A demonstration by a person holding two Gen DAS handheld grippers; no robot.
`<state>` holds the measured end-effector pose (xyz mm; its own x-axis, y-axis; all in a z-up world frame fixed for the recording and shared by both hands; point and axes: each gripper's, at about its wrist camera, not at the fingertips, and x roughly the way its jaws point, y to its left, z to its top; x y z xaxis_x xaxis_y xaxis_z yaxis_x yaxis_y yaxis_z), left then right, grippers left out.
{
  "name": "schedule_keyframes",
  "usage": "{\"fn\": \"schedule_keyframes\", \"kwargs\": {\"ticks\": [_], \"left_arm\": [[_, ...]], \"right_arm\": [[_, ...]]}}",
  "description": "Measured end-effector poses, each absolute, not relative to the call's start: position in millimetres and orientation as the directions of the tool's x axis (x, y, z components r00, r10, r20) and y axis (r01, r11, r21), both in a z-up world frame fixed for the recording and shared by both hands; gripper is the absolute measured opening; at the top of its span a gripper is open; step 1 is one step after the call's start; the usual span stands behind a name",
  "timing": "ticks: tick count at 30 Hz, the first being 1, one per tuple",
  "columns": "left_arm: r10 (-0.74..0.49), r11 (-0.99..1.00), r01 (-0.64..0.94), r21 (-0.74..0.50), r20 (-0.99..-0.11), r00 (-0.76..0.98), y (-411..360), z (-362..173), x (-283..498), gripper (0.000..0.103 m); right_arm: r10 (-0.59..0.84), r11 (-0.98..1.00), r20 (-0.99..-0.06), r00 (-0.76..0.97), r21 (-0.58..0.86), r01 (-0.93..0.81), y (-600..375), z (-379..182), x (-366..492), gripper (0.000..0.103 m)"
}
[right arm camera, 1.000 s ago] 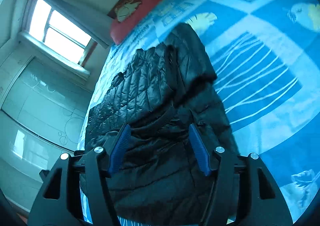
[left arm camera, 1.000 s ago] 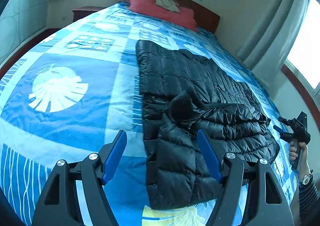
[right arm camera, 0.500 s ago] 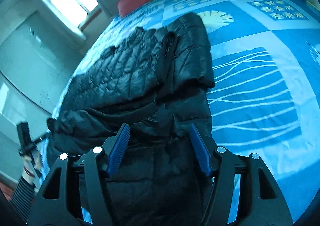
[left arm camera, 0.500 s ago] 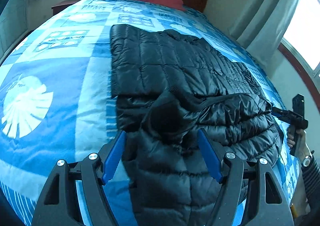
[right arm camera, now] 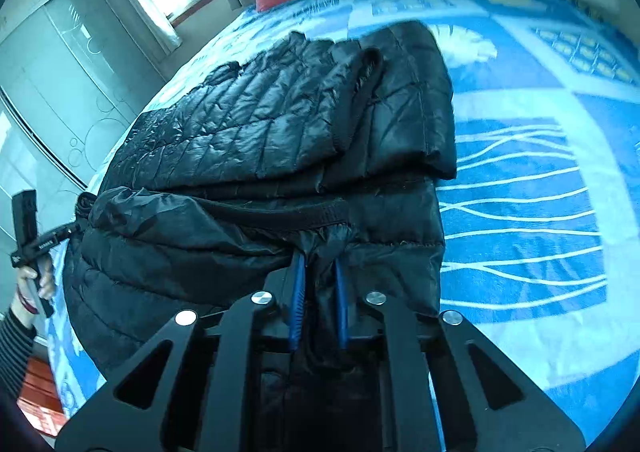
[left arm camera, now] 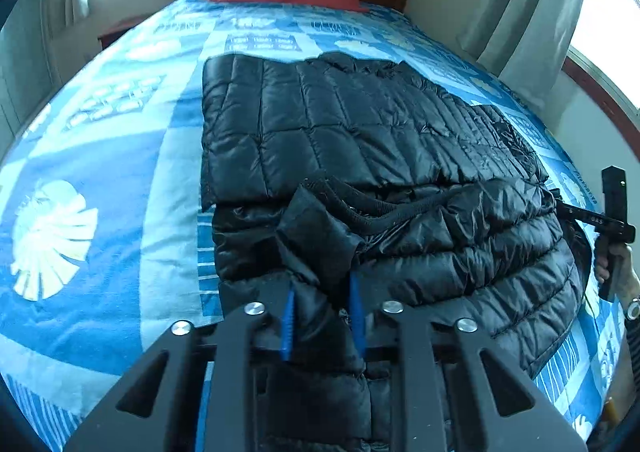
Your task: Fold large clothes
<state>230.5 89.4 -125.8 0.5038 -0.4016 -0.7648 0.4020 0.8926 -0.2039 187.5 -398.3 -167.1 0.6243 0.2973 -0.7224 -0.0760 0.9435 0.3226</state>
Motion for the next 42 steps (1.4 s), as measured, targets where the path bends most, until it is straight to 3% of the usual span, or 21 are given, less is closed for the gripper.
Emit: {"fn": "schedule_keyframes", "kwargs": {"ticks": [10, 21, 27, 35, 42], "left_arm": [[-0.362, 0.911, 0.4, -0.105, -0.67, 0.648, 88, -61, 216, 0.016], [-0.195, 0.976, 0.209, -0.054, -0.634, 0.748, 56, -8, 373, 0.016], [-0.083, 0.991, 0.131, 0.02, -0.679, 0.729, 33, -36, 449, 0.016], [0.057, 0.985, 0.089, 0.146, -0.772, 0.633, 11, -140, 500, 0.018], [-0.037, 0.999, 0.052, -0.005, -0.778, 0.628, 29, -162, 509, 0.026]], "right_arm": [[0.23, 0.961, -0.595, 0.77, 0.263, -0.084, -396, -96, 174, 0.01], [0.103, 0.977, -0.542, 0.834, 0.213, 0.018, -390, -32, 329, 0.01], [0.067, 0.969, -0.606, 0.792, 0.228, 0.093, -393, -66, 425, 0.01], [0.015, 0.97, -0.755, 0.656, 0.17, 0.173, -396, -163, 483, 0.012], [0.059, 0.948, -0.764, 0.642, 0.245, 0.204, -406, -190, 491, 0.018]]}}
